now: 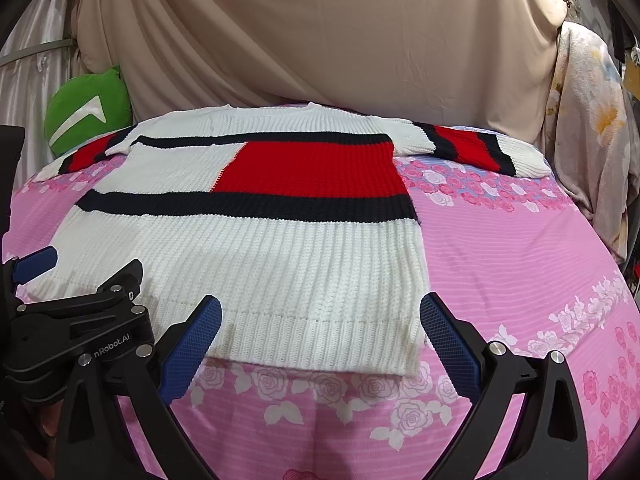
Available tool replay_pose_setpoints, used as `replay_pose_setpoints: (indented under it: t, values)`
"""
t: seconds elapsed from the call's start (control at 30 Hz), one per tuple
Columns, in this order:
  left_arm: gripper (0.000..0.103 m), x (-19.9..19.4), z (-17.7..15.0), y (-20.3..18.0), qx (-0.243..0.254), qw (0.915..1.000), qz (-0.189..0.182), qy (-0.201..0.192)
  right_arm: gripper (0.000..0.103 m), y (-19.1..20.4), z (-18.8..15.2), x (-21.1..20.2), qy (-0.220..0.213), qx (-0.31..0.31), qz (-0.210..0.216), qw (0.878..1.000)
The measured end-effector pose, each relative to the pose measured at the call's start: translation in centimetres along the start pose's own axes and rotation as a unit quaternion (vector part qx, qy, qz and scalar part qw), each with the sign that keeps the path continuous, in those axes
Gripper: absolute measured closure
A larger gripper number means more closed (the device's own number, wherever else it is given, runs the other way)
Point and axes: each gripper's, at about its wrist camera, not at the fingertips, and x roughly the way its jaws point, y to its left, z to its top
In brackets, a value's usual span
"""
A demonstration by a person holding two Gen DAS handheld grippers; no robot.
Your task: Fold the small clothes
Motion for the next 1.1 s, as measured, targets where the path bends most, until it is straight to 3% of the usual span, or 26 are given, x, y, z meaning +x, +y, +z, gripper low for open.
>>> replay_pose_setpoints:
  t: [0.4, 0.53, 1.1]
  values:
    - [0.005, -0.2, -0.1, 0.2, -0.004, 1.0, 0.004, 0.001, 0.005, 0.0, -0.1, -0.1, 0.004, 0.002, -0.004, 1.0]
    - [0.005, -0.7, -0.8, 0.8, -0.017, 0.9994, -0.015, 0.025, 0.005, -0.3, -0.5, -0.6, 0.017, 0.018, 0.009, 1.0]
    - [0.005, -1.1, -1.5, 0.3, -0.007, 0.9996, 0.003, 0.028, 0.005, 0.0, -1.3, -1.1, 0.03, 0.02, 0.011, 0.999]
